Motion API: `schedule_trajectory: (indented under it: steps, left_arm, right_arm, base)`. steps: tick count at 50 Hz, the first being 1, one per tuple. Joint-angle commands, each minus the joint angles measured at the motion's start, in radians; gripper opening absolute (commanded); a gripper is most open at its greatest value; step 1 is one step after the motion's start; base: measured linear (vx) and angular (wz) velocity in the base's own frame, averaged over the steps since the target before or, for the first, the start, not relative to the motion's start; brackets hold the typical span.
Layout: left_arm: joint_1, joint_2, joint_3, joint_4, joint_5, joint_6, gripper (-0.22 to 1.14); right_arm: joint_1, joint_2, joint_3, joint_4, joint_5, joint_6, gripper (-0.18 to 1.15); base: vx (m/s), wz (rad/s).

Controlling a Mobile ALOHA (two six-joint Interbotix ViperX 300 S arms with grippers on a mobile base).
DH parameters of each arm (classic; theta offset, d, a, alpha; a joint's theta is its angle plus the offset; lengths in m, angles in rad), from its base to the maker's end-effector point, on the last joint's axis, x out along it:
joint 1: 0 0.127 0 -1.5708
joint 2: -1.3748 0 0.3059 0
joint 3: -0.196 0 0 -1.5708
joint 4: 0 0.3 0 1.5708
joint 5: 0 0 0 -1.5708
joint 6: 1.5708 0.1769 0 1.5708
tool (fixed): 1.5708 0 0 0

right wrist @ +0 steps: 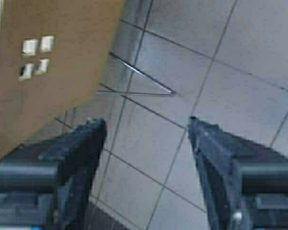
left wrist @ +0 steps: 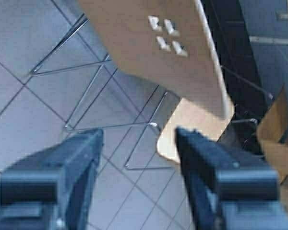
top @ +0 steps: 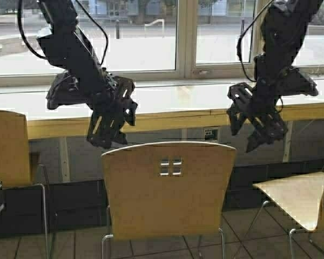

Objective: Push the chairs under the table

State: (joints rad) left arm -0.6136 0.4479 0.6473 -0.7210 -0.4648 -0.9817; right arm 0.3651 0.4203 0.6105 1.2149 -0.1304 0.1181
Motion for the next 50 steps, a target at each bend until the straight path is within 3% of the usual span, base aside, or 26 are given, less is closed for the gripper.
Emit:
schedule_trajectory:
  steps: [1,8,17,50]
  left_arm:
    - [0.003,-0.002,0.000,-0.081,-0.011,-0.006,0.83]
    - [0.005,0.018,-0.026,-0.158,-0.011,-0.006,0.83]
    - [0.005,0.037,-0.046,-0.176,-0.011,-0.006,0.83]
    - [0.005,0.126,-0.061,-0.282,0.112,-0.011,0.83]
  right_arm:
    - [0.017,-0.014,-0.025,0.049,0.032,0.002,0.89]
    - [0.032,0.006,-0.055,0.114,0.032,0.000,0.89]
    - [0.035,0.052,-0.118,0.140,0.058,0.000,0.89]
    - [0.046,0.074,-0.109,0.146,0.103,0.000,0.89]
  base:
    - [0.23,-0.03]
    - [0.24,-0.04]
    - [0.24,-0.06]
    - [0.18,-0.01]
